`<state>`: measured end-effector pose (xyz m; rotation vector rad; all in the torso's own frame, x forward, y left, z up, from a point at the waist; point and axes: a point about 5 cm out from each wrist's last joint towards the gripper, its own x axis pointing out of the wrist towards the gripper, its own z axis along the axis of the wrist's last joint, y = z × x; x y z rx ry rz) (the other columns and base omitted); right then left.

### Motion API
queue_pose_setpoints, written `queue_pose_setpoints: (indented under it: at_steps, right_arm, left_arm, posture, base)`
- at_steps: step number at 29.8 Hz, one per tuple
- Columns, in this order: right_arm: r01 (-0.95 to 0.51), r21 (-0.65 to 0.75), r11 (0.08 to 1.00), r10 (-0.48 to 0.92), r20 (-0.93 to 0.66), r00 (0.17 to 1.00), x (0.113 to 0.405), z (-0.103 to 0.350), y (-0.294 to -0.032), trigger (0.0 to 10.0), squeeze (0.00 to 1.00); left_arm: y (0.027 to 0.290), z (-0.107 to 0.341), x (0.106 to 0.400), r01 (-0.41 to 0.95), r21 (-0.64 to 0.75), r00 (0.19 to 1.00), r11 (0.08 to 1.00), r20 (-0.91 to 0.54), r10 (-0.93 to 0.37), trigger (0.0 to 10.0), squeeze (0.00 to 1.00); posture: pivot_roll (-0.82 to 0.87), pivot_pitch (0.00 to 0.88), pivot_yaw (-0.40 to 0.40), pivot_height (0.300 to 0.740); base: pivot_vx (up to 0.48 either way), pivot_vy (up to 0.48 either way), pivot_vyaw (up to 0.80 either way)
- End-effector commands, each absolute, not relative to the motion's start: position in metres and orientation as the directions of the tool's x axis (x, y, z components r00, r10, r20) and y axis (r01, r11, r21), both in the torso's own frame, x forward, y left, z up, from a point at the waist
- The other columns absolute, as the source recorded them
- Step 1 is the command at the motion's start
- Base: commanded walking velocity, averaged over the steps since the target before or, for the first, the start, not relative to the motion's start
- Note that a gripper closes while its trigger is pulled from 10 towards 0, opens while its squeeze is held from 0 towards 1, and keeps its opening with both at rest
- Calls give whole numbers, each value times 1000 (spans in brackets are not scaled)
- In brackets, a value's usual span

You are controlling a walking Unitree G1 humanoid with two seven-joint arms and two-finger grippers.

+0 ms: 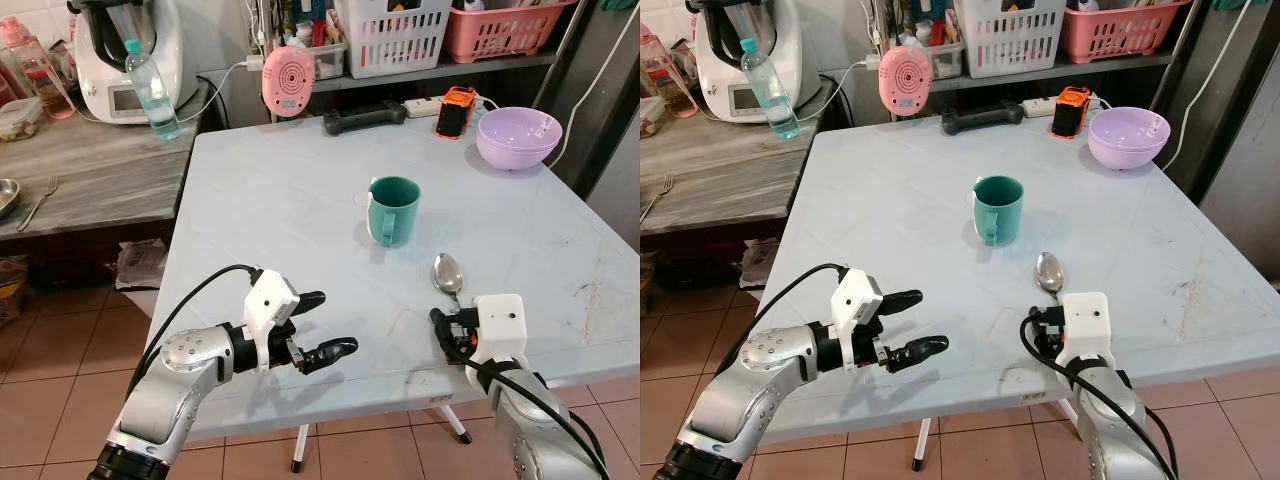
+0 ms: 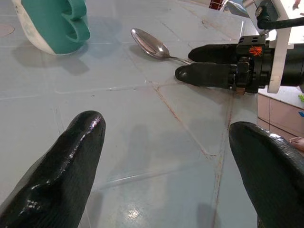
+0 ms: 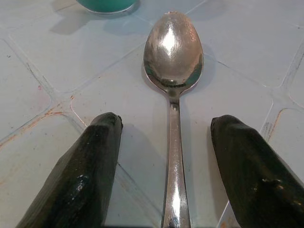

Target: Setting the table

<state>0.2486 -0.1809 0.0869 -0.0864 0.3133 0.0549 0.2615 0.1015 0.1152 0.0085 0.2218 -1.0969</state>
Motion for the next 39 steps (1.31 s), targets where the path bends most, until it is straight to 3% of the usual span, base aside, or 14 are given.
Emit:
queue_pose_setpoints:
  at_steps: [1,39]
  right_arm:
    - [-82,-54,995,57,-362,930,246,76,-176,0,0]
    - [72,66,995,-37,-428,903,237,59,-189,0,0]
  left_arm:
    - [103,119,261,884,-85,441,460,-179,-880,10000,0]
    - [103,118,264,894,-58,425,444,-200,-883,10000,0]
  posture:
    - [-89,40,85,740]
    - [-92,35,98,740]
  base:
    - [0,0,0]
    - [0,0,0]
